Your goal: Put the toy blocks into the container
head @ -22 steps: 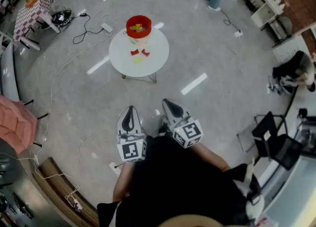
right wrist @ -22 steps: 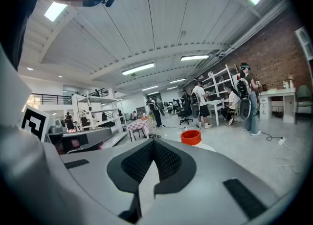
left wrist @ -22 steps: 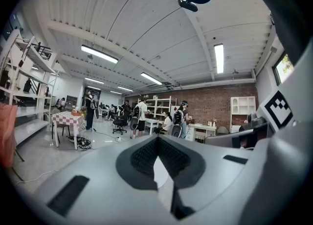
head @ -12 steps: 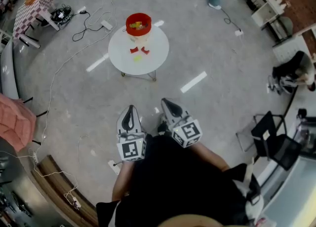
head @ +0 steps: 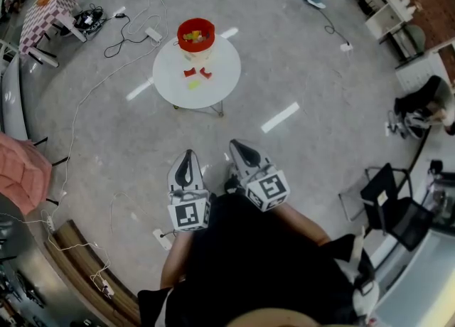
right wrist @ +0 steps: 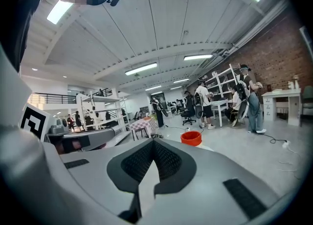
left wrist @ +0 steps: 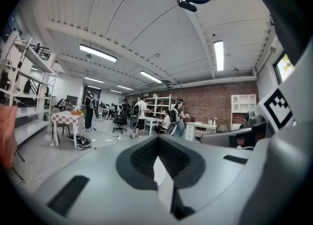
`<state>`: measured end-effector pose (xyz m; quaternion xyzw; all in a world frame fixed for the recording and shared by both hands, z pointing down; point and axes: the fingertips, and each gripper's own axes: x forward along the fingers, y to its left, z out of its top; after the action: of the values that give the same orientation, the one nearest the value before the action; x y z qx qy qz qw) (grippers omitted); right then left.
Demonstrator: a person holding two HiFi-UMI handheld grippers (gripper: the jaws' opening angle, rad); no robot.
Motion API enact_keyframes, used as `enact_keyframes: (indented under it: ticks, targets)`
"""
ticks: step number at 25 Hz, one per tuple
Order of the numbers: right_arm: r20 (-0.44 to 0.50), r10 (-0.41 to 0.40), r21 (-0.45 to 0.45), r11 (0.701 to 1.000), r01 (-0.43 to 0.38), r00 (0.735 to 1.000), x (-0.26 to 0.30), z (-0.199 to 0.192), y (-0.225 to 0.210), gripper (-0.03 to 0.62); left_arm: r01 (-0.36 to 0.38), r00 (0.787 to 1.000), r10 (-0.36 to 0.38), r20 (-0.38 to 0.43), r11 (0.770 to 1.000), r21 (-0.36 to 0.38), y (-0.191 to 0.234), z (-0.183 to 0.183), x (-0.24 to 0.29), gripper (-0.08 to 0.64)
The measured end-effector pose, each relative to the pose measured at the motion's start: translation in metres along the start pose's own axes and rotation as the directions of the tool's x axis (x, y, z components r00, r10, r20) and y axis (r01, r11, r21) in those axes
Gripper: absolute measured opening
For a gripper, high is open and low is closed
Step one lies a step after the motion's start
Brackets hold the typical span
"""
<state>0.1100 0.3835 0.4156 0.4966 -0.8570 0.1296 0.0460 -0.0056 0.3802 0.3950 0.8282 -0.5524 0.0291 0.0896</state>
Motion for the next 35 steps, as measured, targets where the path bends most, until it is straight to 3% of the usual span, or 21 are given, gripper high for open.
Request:
enact_keyframes:
  ticks: [11,17,21,35]
  targets:
    - [-0.025,0.079,-0.021,0.997,-0.08,0.997,0.006,-0.001,-0.05,-0.011,-0.052,0.999,0.052,-0.007,0.999,0.012,-0.038,-0.003,0.034,-0.008]
    - [-0.044,0.107,-0.014,0.994,-0.107,0.993,0.023,-0.006,-0.068,-0.011,-0.08,0.996,0.081,-0.035,0.997,0.02,-0.034,-0.007,0.049,-0.008]
    - [-0.056,0.1,-0.011,0.995,-0.101,0.993,0.048,-0.01,-0.078,-0.011,-0.097,0.994,0.097,-0.049,0.995,0.006,-0.017,-0.009,0.068,-0.008]
    - [-0.152,0.04,0.017,0.999,-0.038,0.988,0.172,-0.006,-0.108,-0.011,-0.05,0.995,0.048,-0.082,0.998,-0.025,0.072,-0.001,0.18,-0.008]
